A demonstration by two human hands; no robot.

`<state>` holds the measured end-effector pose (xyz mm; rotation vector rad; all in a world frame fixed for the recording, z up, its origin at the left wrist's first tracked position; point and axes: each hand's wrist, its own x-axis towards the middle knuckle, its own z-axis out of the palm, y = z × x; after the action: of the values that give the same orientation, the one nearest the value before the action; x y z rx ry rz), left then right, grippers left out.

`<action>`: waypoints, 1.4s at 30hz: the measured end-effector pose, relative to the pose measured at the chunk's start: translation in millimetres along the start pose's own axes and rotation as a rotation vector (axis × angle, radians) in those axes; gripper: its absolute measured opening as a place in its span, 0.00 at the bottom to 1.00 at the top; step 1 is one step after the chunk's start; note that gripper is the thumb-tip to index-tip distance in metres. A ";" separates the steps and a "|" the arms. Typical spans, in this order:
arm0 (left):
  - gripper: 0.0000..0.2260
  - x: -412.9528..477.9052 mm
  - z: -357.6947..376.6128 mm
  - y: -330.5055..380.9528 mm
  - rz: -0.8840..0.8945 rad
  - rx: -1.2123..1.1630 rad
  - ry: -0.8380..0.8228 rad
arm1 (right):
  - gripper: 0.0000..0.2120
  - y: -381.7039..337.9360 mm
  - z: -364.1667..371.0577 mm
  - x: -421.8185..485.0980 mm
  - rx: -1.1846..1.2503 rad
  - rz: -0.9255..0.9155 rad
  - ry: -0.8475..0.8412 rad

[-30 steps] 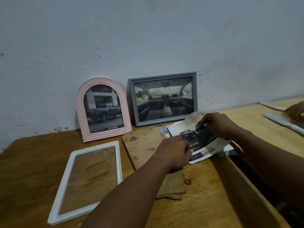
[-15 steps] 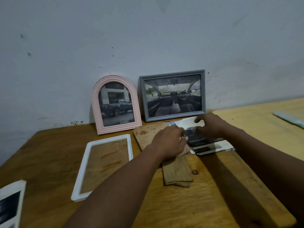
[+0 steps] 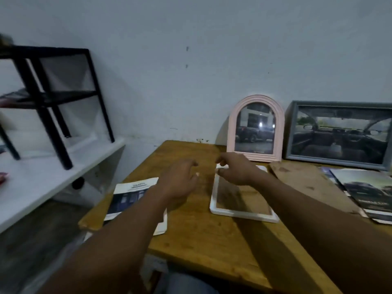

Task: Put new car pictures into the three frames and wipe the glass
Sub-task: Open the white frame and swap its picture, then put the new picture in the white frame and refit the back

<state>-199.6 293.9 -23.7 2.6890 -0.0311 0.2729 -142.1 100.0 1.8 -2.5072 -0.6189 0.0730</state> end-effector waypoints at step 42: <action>0.27 8.3 56.2 -22.3 0.064 -0.142 0.099 | 0.13 5.0 -4.6 6.2 0.312 0.075 0.415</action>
<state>-179.6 290.4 -81.2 2.5331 -0.1033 0.4076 -133.7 96.7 3.5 -2.1518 -0.3130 -0.2943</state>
